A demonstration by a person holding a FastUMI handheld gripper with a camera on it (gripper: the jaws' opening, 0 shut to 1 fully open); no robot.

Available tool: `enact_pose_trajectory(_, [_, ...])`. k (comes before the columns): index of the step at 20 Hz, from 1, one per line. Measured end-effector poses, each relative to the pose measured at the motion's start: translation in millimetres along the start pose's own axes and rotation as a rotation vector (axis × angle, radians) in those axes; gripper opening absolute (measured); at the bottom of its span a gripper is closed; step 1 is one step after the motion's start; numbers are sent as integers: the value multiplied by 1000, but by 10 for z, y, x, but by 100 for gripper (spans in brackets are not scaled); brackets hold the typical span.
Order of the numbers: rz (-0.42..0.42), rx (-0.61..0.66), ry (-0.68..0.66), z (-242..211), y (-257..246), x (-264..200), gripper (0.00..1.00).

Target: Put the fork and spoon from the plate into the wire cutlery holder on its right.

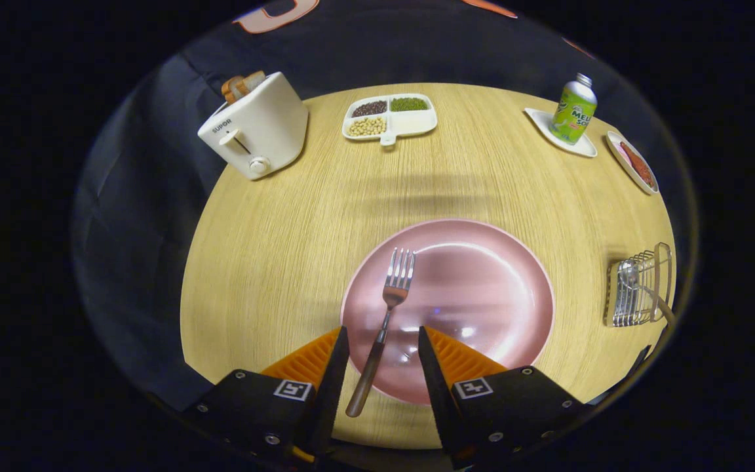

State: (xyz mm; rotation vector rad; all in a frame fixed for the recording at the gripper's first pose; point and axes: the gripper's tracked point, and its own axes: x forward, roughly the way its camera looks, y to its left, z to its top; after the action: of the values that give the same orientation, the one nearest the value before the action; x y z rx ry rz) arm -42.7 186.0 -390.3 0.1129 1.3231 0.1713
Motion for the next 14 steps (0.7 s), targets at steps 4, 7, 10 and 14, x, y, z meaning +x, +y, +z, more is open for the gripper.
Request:
enact_pose_trajectory(4, [-17, 20, 94, -112, 1, 136, 51])
enact_pose_trajectory(7, [-37, 25, 140, -171, -22, 208, 37])
enact_pose_trajectory(10, [-71, 42, 169, -203, -79, 268, 21])
enact_pose_trajectory(14, [-75, 22, 155, -181, -142, 279, 9])
